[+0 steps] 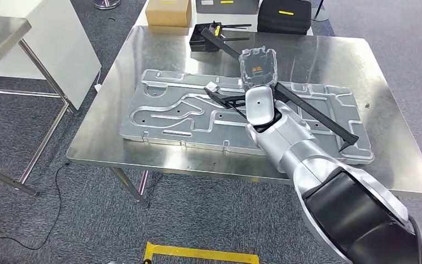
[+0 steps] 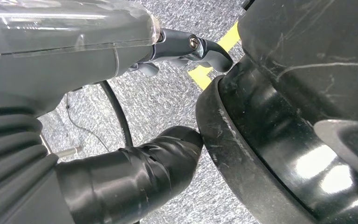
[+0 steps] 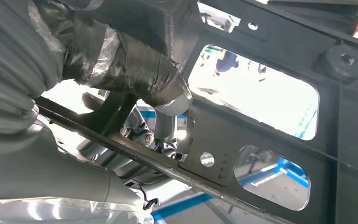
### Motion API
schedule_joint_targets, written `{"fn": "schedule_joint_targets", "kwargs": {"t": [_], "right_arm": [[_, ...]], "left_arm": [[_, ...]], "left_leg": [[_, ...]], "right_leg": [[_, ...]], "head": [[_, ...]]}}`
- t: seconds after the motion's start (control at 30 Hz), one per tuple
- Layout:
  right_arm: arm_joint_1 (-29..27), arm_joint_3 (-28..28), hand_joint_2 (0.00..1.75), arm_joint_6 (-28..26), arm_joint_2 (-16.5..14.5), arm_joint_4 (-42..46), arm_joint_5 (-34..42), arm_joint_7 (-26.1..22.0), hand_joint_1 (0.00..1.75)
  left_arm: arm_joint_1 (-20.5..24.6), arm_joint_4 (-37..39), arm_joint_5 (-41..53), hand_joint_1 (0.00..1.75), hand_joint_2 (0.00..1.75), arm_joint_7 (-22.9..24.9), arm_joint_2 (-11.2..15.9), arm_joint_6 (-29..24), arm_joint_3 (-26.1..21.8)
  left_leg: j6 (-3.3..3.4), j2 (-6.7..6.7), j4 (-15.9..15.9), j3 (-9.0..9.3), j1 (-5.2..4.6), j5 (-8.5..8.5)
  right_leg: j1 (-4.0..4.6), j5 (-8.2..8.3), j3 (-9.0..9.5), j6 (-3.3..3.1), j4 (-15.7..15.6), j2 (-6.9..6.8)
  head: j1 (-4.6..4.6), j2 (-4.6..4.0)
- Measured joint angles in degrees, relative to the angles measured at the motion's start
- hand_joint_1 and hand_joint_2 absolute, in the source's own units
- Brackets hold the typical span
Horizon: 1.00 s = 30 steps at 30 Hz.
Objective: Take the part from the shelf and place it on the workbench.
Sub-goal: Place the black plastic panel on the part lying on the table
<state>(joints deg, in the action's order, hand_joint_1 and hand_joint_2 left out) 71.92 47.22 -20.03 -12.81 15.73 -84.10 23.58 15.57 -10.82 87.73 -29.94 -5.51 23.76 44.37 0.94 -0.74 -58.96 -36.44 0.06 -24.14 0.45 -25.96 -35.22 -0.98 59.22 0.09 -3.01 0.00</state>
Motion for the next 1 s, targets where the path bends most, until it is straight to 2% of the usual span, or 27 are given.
{"fn": "schedule_joint_targets", "kwargs": {"t": [0.67,0.77,0.93,1.0], "right_arm": [[0.02,-1.35,1.75,3.14,2.04,-0.93,-1.09,2.09,1.73],[0.0,-1.37,1.75,3.58,2.33,-1.2,-1.9,2.43,1.22],[-0.09,-1.37,1.75,3.47,2.4,-1.33,-2.48,2.4,0.19],[-0.25,-1.37,1.75,3.33,2.4,-1.34,-2.65,1.97,0.06]], "left_arm": [[-0.1,0.0,-0.52,0.0,0.0,0.19,0.02,0.0,-0.04],[-0.1,0.0,-0.52,0.0,0.0,0.18,0.02,0.0,-0.04],[-0.1,0.0,-0.55,0.0,0.0,0.14,0.02,-0.01,-0.08],[-0.1,0.0,-0.55,0.0,0.0,0.13,0.02,0.0,-0.09]], "left_leg": [[0.0,0.0,0.0,0.01,0.0,0.0],[0.0,0.0,0.0,0.01,0.0,0.0],[0.0,0.0,0.0,0.01,0.0,0.0],[0.0,0.0,0.0,0.01,0.0,0.0]], "right_leg": [[0.0,0.0,0.0,0.0,0.0,-0.01],[0.0,0.0,0.0,0.0,0.0,0.0],[0.0,0.0,0.0,0.0,0.0,-0.01],[0.0,0.0,0.0,0.0,0.0,-0.01]], "head": [[-0.01,0.0],[-0.01,0.0],[-0.01,0.0],[-0.01,0.0]]}}
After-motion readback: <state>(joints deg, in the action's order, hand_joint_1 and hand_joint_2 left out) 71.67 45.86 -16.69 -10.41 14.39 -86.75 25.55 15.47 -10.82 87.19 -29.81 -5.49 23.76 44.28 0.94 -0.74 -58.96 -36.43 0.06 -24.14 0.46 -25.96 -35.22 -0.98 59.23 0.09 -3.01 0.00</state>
